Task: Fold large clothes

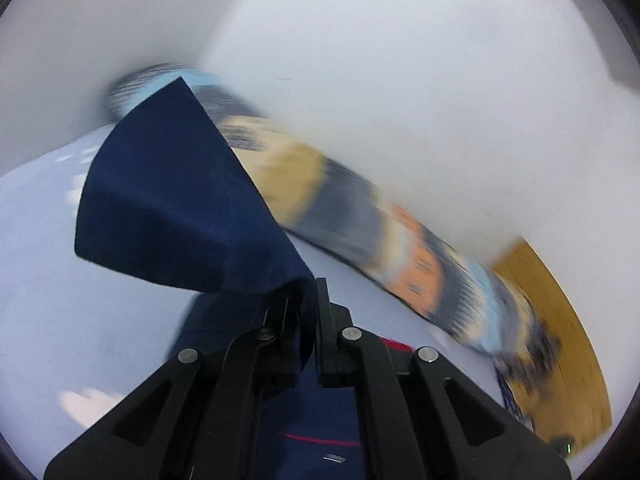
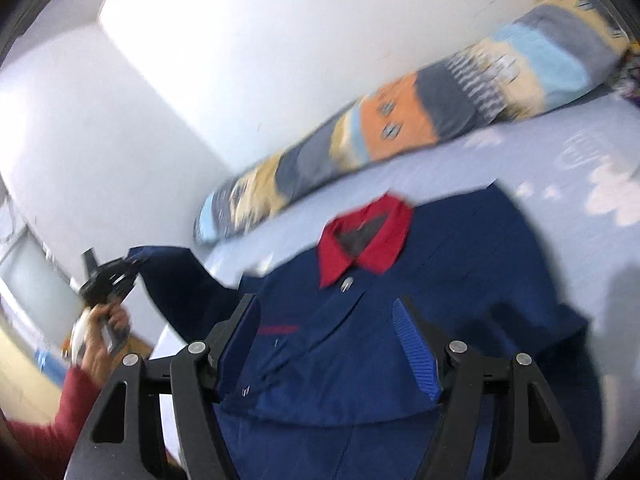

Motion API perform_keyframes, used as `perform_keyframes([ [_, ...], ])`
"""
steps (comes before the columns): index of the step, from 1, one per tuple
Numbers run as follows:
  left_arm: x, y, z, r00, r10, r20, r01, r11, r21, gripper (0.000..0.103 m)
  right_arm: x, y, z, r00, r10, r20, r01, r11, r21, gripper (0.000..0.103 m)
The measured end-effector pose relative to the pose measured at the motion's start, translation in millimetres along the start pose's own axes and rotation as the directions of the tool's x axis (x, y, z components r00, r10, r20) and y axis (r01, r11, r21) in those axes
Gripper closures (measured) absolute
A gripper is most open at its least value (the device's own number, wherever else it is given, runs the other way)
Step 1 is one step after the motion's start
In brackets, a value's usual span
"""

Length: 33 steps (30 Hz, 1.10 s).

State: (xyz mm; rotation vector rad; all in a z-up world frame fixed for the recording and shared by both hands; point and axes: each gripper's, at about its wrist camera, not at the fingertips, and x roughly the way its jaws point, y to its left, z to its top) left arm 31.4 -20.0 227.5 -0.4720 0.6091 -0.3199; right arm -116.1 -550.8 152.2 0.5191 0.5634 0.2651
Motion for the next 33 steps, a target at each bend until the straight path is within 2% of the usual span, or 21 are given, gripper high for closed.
perform_keyframes([
  [3, 13, -80, -28, 0.997, -0.058, -0.054, 0.063, 0.994, 0.092, 0.099, -28, -16, 12, 0.997, -0.02, 0.081, 0.016, 0.999, 0.051, 0.033],
  [5, 31, -142, -67, 0.99, -0.097, -0.106, 0.113, 0.98, 0.164, 0.096, -46, -27, 19, 0.991, -0.05, 0.12, 0.041, 0.996, 0.075, 0.033],
  [6, 40, -158, -79, 0.987, -0.102, -0.124, 0.124, 0.974, 0.19, 0.096, -54, -32, 22, 0.988, -0.068, 0.137, 0.056, 0.995, 0.085, 0.033],
  [9, 82, -213, -148, 0.963, -0.118, -0.244, 0.175, 0.958, 0.227, 0.094, -77, -46, 26, 0.978, -0.108, 0.177, 0.088, 0.99, 0.113, 0.033],
  [11, 113, -241, -207, 0.953, -0.062, -0.298, 0.148, 0.949, 0.278, 0.094, -89, -55, 29, 0.972, -0.125, 0.198, 0.099, 0.986, 0.136, 0.033],
  [12, 124, -245, -223, 0.948, -0.043, -0.315, 0.14, 0.947, 0.29, 0.091, -92, -58, 30, 0.97, -0.132, 0.202, 0.104, 0.985, 0.14, 0.033],
  [13, 140, -253, -248, 0.935, -0.012, -0.356, 0.132, 0.939, 0.316, 0.076, -96, -62, 31, 0.967, -0.145, 0.208, 0.117, 0.983, 0.142, 0.033],
  [14, 158, -259, -277, 0.91, 0.046, -0.413, 0.114, 0.927, 0.356, 0.058, -100, -64, 32, 0.965, -0.154, 0.213, 0.125, 0.982, 0.143, 0.033],
  [16, 169, -270, -314, 0.867, 0.144, -0.476, 0.087, 0.898, 0.431, 0.055, -102, -68, 33, 0.965, -0.156, 0.212, 0.125, 0.98, 0.153, 0.033],
  [17, 166, -276, -329, 0.847, 0.168, -0.504, 0.103, 0.879, 0.466, 0.055, -102, -68, 31, 0.964, -0.16, 0.212, 0.129, 0.98, 0.154, 0.033],
  [18, 156, -277, -335, 0.844, 0.163, -0.511, 0.121, 0.87, 0.477, 0.055, -102, -69, 31, 0.963, -0.166, 0.211, 0.136, 0.98, 0.148, 0.033],
  [20, 124, -279, -324, 0.867, 0.09, -0.49, 0.176, 0.864, 0.471, 0.052, -99, -64, 32, 0.963, -0.176, 0.204, 0.153, 0.981, 0.123, 0.031],
  [21, 105, -277, -311, 0.887, 0.045, -0.459, 0.197, 0.864, 0.464, 0.047, -92, -61, 33, 0.968, -0.17, 0.187, 0.152, 0.983, 0.105, 0.031],
  [22, 100, -276, -298, 0.899, 0.028, -0.438, 0.198, 0.865, 0.46, 0.031, -85, -58, 32, 0.974, -0.157, 0.166, 0.144, 0.985, 0.09, 0.031],
  [23, 86, -267, -282, 0.917, 0.015, -0.398, 0.183, 0.872, 0.454, 0.022, -79, -56, 29, 0.977, -0.153, 0.15, 0.142, 0.987, 0.078, 0.031],
  [24, 74, -256, -267, 0.933, 0.009, -0.361, 0.164, 0.88, 0.446, 0.022, -70, -52, 27, 0.98, -0.155, 0.125, 0.149, 0.987, 0.055, 0.031],
  [26, 62, -235, -248, 0.945, 0.027, -0.326, 0.129, 0.886, 0.446, 0.022, -49, -41, 22, 0.984, -0.161, 0.072, 0.162, 0.987, -0.001, 0.031],
  [28, 65, -200, -229, 0.955, 0.09, -0.283, 0.046, 0.897, 0.44, 0.022, -29, -32, 15, 0.987, -0.161, 0.014, 0.162, 0.985, -0.053, 0.033],
  [30, 74, -165, -220, 0.941, 0.162, -0.296, -0.028, 0.912, 0.41, 0.022, -3, -22, 6, 0.982, -0.174, -0.067, 0.166, 0.98, -0.109, 0.038],
  [31, 77, -151, -222, 0.936, 0.189, -0.297, -0.056, 0.913, 0.404, 0.022, 14, -18, -2, 0.972, -0.201, -0.121, 0.184, 0.972, -0.144, 0.049],
  [33, 95, -106, -228, 0.894, 0.302, -0.332, -0.163, 0.908, 0.385, 0.022, 42, -17, -17, 0.939, -0.272, -0.209, 0.233, 0.953, -0.194, 0.062],
])
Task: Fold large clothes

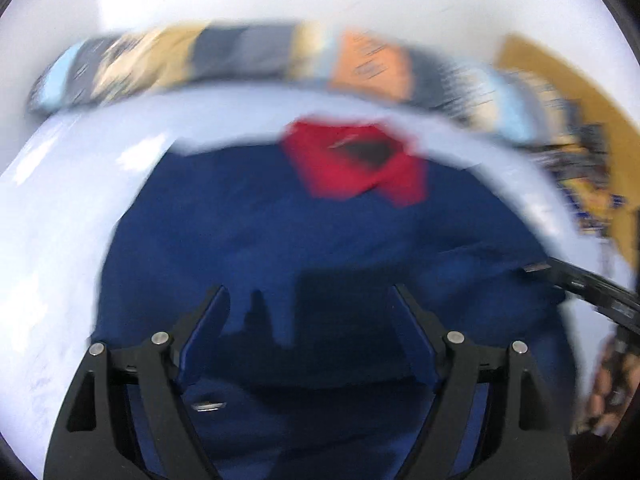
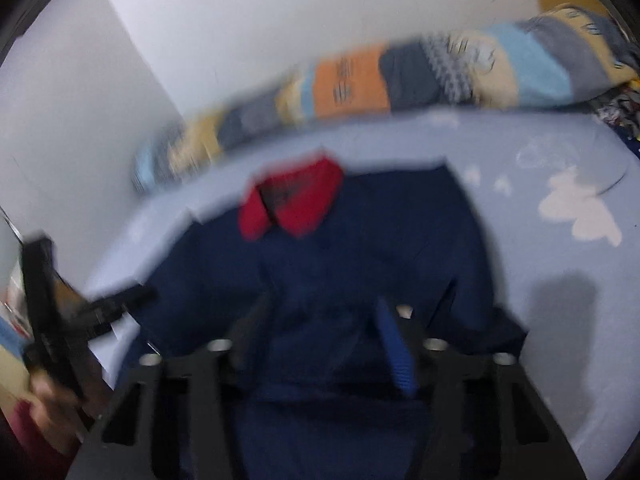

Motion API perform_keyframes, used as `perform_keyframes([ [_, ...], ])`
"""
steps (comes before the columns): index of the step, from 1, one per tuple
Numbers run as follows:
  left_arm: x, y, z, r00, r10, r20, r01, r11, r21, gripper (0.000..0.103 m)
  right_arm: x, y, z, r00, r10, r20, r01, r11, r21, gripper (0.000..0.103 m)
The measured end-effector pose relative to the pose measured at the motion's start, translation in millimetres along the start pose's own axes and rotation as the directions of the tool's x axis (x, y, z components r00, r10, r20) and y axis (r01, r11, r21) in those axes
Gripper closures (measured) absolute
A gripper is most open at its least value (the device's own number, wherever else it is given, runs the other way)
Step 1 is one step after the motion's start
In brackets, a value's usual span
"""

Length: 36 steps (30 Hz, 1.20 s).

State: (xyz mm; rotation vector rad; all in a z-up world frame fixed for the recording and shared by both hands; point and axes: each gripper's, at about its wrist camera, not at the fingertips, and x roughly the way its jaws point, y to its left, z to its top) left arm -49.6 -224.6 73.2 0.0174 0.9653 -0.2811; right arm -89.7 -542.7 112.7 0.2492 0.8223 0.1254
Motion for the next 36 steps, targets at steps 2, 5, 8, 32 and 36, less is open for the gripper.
perform_keyframes([
  [2, 26, 29, -12, 0.993, 0.05, -0.105, -0.056, 0.997, -0.056, 0.022, 31, -3, -12, 0.989, -0.083, -0.12, 0.082, 0.997, -0.014, 0.063],
  [5, 35, 43, -26, 0.987, 0.053, -0.149, -0.06, 0.997, -0.044, 0.022, 59, -27, -27, 0.968, -0.079, -0.237, 0.097, 0.993, 0.065, 0.066],
  [8, 9, 38, -27, 0.986, 0.045, -0.158, -0.048, 0.999, -0.014, 0.022, 45, -39, -25, 0.976, -0.042, -0.214, 0.075, 0.986, 0.146, 0.065],
  [32, -86, 163, -187, 0.941, -0.058, -0.332, -0.11, 0.877, -0.467, 0.022, -124, -116, -150, 0.98, 0.012, -0.201, 0.088, 0.871, 0.484, 0.042],
  [36, -82, 158, -189, 0.919, -0.075, -0.386, -0.108, 0.897, -0.429, 0.022, -115, -117, -171, 0.953, 0.019, -0.304, 0.15, 0.84, 0.521, 0.041],
])
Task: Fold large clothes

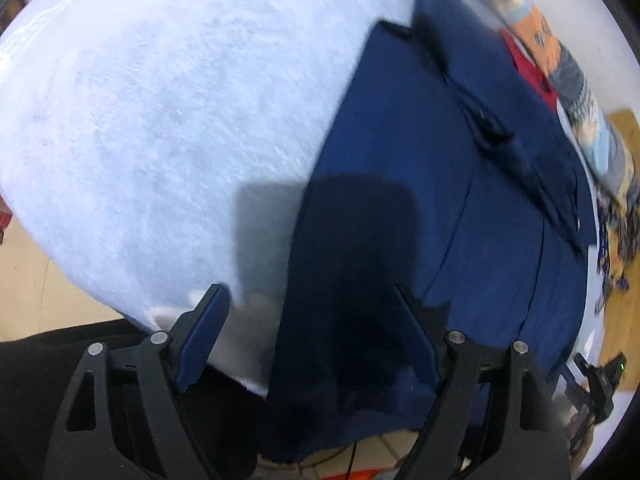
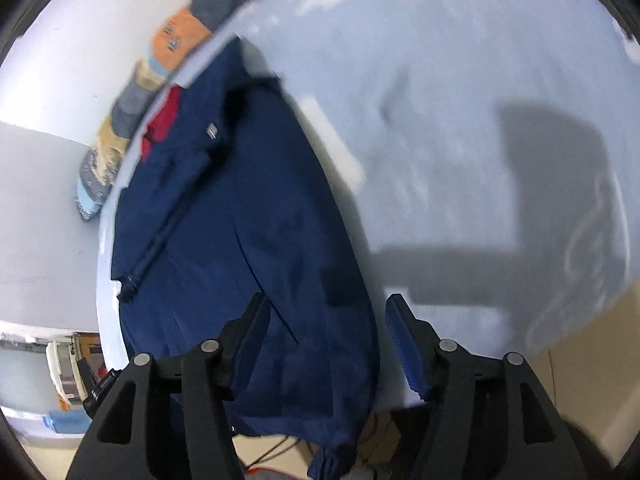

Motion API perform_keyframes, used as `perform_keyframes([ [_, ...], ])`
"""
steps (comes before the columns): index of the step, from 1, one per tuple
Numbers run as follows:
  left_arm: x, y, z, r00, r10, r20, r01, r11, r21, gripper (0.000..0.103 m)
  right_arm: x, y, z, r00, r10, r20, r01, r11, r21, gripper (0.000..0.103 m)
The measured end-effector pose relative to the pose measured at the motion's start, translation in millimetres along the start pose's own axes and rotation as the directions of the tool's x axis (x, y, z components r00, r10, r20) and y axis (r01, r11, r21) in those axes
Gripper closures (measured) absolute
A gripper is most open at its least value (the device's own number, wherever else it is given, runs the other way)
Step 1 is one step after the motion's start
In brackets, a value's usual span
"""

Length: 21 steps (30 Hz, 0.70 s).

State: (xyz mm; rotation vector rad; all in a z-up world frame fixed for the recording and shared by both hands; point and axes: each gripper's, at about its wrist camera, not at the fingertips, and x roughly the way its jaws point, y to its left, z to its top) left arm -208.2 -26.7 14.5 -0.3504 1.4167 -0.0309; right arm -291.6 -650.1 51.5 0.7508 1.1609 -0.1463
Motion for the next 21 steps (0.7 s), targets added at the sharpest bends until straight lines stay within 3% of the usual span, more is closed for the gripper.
perform_keyframes([
  [4, -1, -2, -9, 0.997, 0.034, -0.068, -0.029, 0.996, 0.079, 0.022, 17, 9, -33, 0.99, -0.045, -0.136, 0.046, 0.999, 0.0, 0.042],
  [8, 2, 1, -14, 0.988, 0.102, -0.113, -0.082, 0.983, 0.167, 0.021, 42, 23, -61, 0.958, -0.124, -0.259, 0.11, 0.992, -0.065, 0.042],
  [12, 21, 7, -29, 0.963, 0.087, -0.257, -0.031, 0.976, 0.215, 0.022, 63, 34, -60, 0.929, -0.187, -0.32, 0.163, 0.981, -0.101, 0.043],
  [14, 32, 5, -37, 0.95, 0.094, -0.296, -0.018, 0.968, 0.248, 0.022, 71, 38, -58, 0.918, -0.2, -0.341, 0.172, 0.979, -0.112, 0.045],
  [15, 38, 4, -41, 0.945, 0.095, -0.314, -0.011, 0.965, 0.261, 0.022, 74, 41, -57, 0.916, -0.203, -0.347, 0.171, 0.978, -0.12, 0.058],
  [16, 42, 2, -44, 0.942, 0.101, -0.321, -0.01, 0.962, 0.274, 0.028, 75, 43, -57, 0.914, -0.206, -0.348, 0.171, 0.977, -0.129, 0.079],
  [17, 43, -1, -47, 0.941, 0.103, -0.321, -0.006, 0.958, 0.288, 0.06, 75, 45, -55, 0.915, -0.212, -0.343, 0.175, 0.975, -0.135, 0.082],
  [18, 44, -5, -51, 0.941, 0.094, -0.325, 0.008, 0.954, 0.298, 0.077, 73, 43, -57, 0.921, -0.198, -0.336, 0.158, 0.977, -0.142, 0.084],
  [21, 34, -21, -60, 0.952, 0.112, -0.286, -0.007, 0.938, 0.345, 0.081, 60, 53, -59, 0.938, -0.173, -0.3, 0.124, 0.977, -0.174, 0.09],
])
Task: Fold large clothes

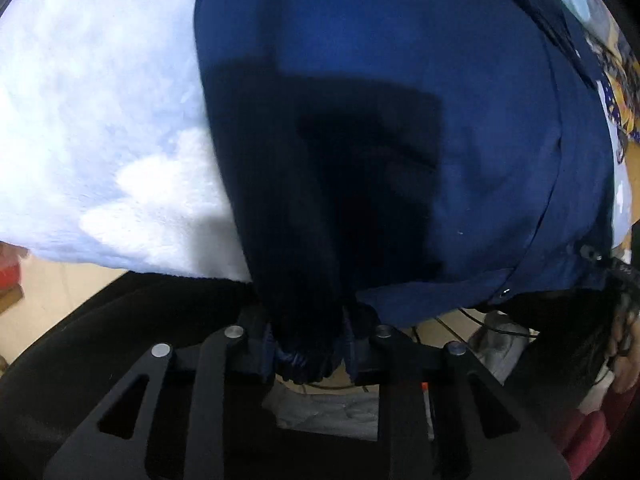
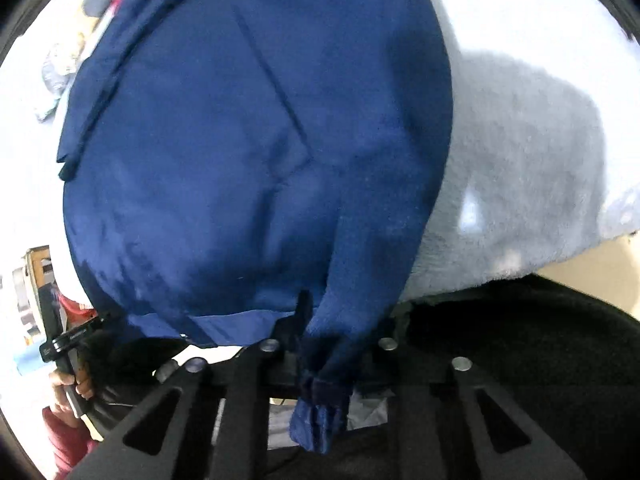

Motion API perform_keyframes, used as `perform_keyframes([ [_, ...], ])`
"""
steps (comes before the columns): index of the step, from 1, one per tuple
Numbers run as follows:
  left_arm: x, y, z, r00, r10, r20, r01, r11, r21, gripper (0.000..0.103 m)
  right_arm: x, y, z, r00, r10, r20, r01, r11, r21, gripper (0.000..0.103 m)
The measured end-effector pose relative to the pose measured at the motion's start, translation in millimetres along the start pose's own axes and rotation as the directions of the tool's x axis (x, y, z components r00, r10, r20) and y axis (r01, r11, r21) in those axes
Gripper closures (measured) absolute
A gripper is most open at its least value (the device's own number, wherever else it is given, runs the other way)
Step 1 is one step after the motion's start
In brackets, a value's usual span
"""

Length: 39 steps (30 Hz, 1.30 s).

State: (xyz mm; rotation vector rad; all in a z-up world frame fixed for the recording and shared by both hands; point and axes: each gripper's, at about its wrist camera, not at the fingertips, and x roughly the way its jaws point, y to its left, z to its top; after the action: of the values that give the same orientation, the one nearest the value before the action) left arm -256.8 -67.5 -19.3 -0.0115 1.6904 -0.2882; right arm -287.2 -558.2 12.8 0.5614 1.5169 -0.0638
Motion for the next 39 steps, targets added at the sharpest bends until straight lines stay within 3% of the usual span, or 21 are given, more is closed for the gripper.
perform_keyframes([
  [2, -12, -11, -2, 0.999, -0.029, 0.033, 0.029, 1.0, 0.005, 0.081, -11, 9, -5, 0.999, 0.024, 0.027, -0.023, 0.999, -0.039, 0.091],
  [6, -38, -16, -1, 0.987, -0.106, 0.12, 0.108, 0.994, -0.009, 0.082, -38, 15, -14, 0.982, 0.162, 0.097, -0.155, 0.985, -0.069, 0.092],
  [7, -45, -18, 1, 0.98, -0.124, 0.155, 0.126, 0.992, 0.002, 0.083, -45, 16, -14, 0.967, 0.226, 0.119, -0.219, 0.973, -0.071, 0.092],
  [10, -75, -21, 2, 0.947, -0.189, 0.26, 0.187, 0.982, 0.032, 0.083, -67, 19, -11, 0.938, 0.299, 0.172, -0.285, 0.953, -0.104, 0.092],
  [11, -90, -24, 2, 0.921, -0.226, 0.318, 0.221, 0.974, 0.051, 0.083, -76, 25, -11, 0.917, 0.346, 0.2, -0.325, 0.937, -0.131, 0.092],
  [13, -115, -9, 7, 0.884, -0.261, 0.387, 0.256, 0.964, 0.064, 0.083, -100, 35, -8, 0.881, 0.393, 0.261, -0.354, 0.917, -0.187, 0.092],
  [15, -138, -11, 16, 0.829, -0.298, 0.473, 0.296, 0.952, 0.08, 0.093, -122, 38, -3, 0.837, 0.452, 0.309, -0.394, 0.889, -0.232, 0.092],
  [16, -141, -10, 19, 0.813, -0.302, 0.498, 0.304, 0.949, 0.079, 0.099, -136, 42, 1, 0.816, 0.47, 0.335, -0.402, 0.879, -0.255, 0.092],
  [18, -160, -3, 26, 0.76, -0.329, 0.56, 0.345, 0.935, 0.082, 0.099, -154, 53, 8, 0.778, 0.51, 0.367, -0.429, 0.858, -0.283, 0.092],
  [21, -177, -4, 41, 0.709, -0.32, 0.628, 0.361, 0.93, 0.066, 0.099, -170, 60, 13, 0.739, 0.549, 0.391, -0.445, 0.833, -0.33, 0.092],
  [23, -179, 12, 36, 0.695, -0.332, 0.638, 0.386, 0.921, 0.058, 0.099, -175, 64, 17, 0.715, 0.579, 0.392, -0.469, 0.813, -0.347, 0.092],
  [25, -179, 22, 29, 0.698, -0.335, 0.633, 0.401, 0.915, 0.042, 0.099, -181, 70, 23, 0.695, 0.598, 0.398, -0.483, 0.799, -0.357, 0.092],
  [26, -181, 18, 25, 0.71, -0.335, 0.62, 0.401, 0.916, 0.037, 0.098, -187, 65, 24, 0.692, 0.601, 0.4, -0.483, 0.797, -0.363, 0.092],
  [27, -178, 18, 21, 0.739, -0.327, 0.589, 0.389, 0.921, 0.024, 0.096, -188, 65, 23, 0.69, 0.602, 0.401, -0.48, 0.796, -0.369, 0.092],
  [28, -176, 15, 22, 0.76, -0.328, 0.561, 0.377, 0.926, 0.029, 0.085, -189, 67, 22, 0.687, 0.602, 0.407, -0.478, 0.796, -0.372, 0.092],
  [29, -171, 13, 18, 0.774, -0.328, 0.542, 0.368, 0.929, 0.037, 0.06, -188, 68, 21, 0.684, 0.603, 0.41, -0.481, 0.796, -0.368, 0.092],
  [31, -159, 15, 6, 0.815, -0.305, 0.493, 0.342, 0.939, 0.016, 0.024, -191, 66, 17, 0.679, 0.606, 0.414, -0.484, 0.794, -0.368, 0.092],
  [35, -136, 31, -3, 0.859, -0.252, 0.446, 0.313, 0.947, -0.068, 0.023, -195, 57, 11, 0.669, 0.605, 0.432, -0.485, 0.795, -0.363, 0.092],
  [37, -119, 52, -8, 0.855, -0.297, 0.426, 0.383, 0.915, -0.13, 0.023, -195, 55, 12, 0.666, 0.605, 0.436, -0.489, 0.796, -0.357, 0.092],
  [39, -103, 61, -9, 0.857, -0.331, 0.394, 0.411, 0.901, -0.138, 0.025, -194, 55, 14, 0.663, 0.606, 0.44, -0.494, 0.796, -0.35, 0.092],
])
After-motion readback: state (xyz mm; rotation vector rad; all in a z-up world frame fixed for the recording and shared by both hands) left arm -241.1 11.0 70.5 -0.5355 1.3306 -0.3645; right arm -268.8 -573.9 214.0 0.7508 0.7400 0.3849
